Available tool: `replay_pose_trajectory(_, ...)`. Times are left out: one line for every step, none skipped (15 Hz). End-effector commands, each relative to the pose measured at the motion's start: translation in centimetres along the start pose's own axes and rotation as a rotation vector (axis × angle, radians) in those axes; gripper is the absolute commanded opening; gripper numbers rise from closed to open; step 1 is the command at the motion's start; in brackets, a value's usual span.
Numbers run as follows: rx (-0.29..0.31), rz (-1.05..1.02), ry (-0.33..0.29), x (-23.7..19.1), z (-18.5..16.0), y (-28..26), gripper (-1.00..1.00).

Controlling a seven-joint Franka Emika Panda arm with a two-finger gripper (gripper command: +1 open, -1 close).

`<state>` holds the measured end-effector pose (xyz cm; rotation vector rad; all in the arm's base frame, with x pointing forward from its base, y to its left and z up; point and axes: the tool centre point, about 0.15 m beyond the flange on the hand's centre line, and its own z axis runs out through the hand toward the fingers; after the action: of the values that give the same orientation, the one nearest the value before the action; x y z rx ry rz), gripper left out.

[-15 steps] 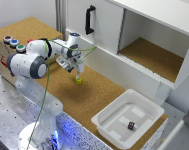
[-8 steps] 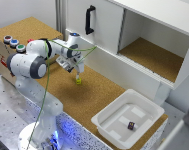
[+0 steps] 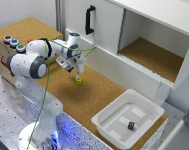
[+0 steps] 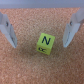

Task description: Put the yellow block on the table

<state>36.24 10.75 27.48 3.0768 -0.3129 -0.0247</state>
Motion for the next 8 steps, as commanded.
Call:
replay_pose_trajectory(0.015,0.103,0.015,0.4,1.6,0.9,1.00)
replay_pose_trajectory(0.011,0.140,0.027,0.7,2.2,1.4,1.00)
replay_pose_trajectory(0.001,0.169,0.032,1.0,2.6,1.5,1.00)
replay_pose_trajectory(-0.003,0.171,0.047,1.2,2.7,1.1,1.00)
replay_pose_trajectory(0.012,0.136,0.050,1.3,2.5,-0.1,1.00)
replay_pose_trajectory(0.018,0.100,0.061,1.1,2.0,-1.3,1.00)
replay_pose_trajectory(0.018,0.084,0.080,0.9,1.1,-2.1,1.00)
replay_pose_trajectory(0.033,0.079,0.084,0.6,0.4,-2.7,1.00)
